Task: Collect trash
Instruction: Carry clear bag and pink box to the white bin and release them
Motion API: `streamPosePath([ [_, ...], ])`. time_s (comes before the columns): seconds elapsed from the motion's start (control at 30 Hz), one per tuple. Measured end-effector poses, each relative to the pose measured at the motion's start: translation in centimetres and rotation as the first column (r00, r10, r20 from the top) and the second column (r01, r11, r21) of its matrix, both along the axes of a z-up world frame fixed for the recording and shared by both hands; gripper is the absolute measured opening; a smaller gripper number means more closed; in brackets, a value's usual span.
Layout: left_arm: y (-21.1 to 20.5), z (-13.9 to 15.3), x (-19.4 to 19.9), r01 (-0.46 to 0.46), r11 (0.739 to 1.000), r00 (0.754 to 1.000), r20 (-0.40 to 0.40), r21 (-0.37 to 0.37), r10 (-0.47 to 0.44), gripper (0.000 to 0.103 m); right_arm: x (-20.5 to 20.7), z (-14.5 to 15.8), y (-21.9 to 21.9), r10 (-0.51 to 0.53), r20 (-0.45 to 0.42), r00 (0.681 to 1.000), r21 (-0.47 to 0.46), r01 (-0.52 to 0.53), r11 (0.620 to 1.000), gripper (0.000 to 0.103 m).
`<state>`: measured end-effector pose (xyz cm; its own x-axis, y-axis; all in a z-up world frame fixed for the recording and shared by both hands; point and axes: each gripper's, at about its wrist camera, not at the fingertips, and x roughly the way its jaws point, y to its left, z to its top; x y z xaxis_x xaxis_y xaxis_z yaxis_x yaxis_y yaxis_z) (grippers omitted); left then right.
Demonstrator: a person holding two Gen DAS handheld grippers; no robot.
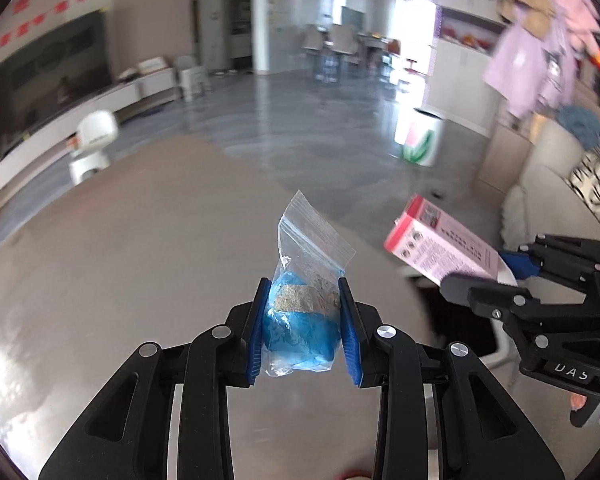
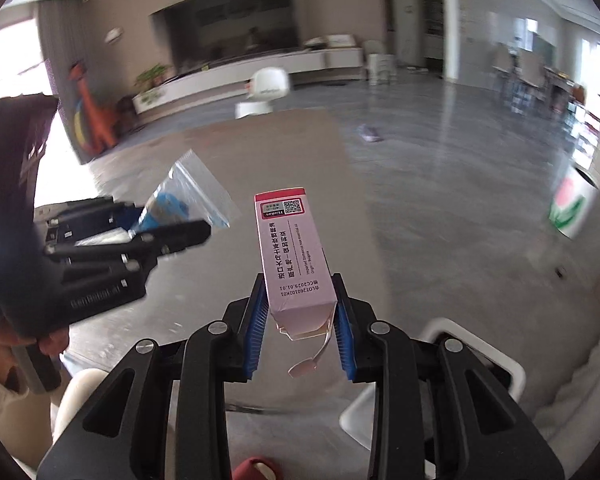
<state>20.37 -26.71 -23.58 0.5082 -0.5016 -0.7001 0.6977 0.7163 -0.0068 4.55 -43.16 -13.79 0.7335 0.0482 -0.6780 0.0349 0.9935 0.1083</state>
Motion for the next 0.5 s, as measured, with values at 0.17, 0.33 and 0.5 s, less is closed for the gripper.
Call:
streamPosePath([
  [0.17,-6.9,-1.4,-3.1,0.129,0.991,0.991,-0.034,0.022,-0.129,0.032,-2.4,-1.6,-4.6,-0.127,0.000,0.992,0.006,0.127,0.992,0.033],
  [0.33,-12.5,-3.8,-5.3,0.241,0.968,0.970,-0.061,0.075,-0.237,0.032,-4.0,-4.3,-8.6,-0.233,-0.029,0.972,0.009,0.233,0.972,0.033],
  [0.5,-16.5,-6.2,-6.7,0.304,0.944,0.952,-0.091,0.128,-0.294,0.043,-5.3,-6.1,-12.1,-0.297,-0.051,0.954,0.034,0.299,0.954,0.033],
])
